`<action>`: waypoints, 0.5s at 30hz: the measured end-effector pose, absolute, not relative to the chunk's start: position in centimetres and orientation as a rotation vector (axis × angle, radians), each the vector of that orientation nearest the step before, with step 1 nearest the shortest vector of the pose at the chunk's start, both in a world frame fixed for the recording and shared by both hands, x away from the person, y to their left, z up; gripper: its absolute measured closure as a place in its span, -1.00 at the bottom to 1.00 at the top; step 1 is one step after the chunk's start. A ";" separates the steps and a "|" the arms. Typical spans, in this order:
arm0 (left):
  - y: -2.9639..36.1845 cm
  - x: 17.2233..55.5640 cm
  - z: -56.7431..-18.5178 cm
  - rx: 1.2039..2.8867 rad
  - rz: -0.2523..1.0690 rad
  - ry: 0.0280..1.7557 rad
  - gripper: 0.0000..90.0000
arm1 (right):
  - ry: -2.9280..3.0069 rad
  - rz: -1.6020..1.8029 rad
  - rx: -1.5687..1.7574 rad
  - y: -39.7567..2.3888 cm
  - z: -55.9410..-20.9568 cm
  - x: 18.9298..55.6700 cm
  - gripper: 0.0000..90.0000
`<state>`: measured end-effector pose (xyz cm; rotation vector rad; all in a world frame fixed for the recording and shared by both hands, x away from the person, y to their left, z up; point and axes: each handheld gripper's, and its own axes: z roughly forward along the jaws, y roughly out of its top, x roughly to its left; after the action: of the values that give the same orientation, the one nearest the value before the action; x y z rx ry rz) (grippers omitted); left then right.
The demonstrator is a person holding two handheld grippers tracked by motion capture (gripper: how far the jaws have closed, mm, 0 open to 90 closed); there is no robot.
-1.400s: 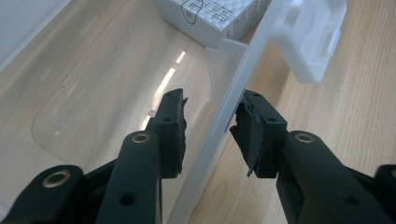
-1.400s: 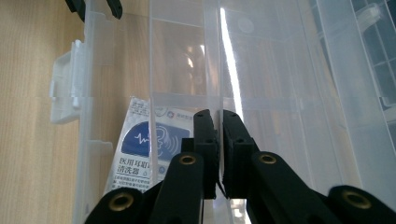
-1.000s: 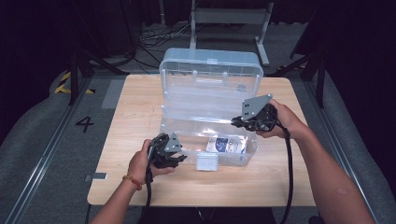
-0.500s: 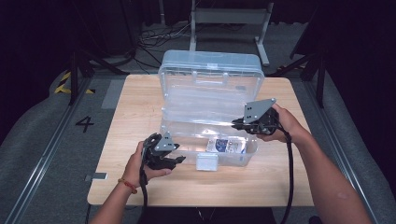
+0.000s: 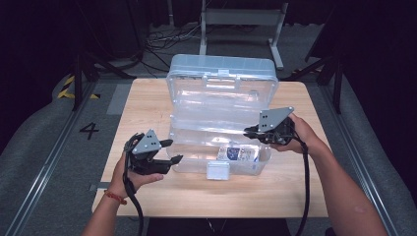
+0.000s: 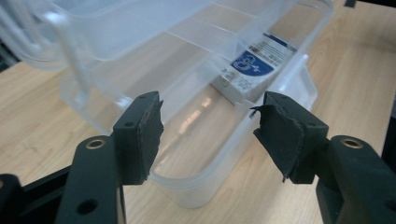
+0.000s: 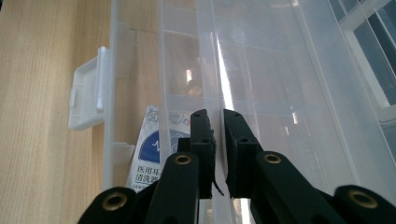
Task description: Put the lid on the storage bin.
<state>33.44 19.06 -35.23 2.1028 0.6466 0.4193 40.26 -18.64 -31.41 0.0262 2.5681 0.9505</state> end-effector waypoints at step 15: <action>23.0 37.7 -33.7 1.930 0.421 0.765 0.18 | 2.543 0.966 0.033 -18.7 -31.8 39.9 0.84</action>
<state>37.71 23.00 -33.74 1.9296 0.7646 0.4208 39.88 -18.74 -31.79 0.0334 2.5432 0.9662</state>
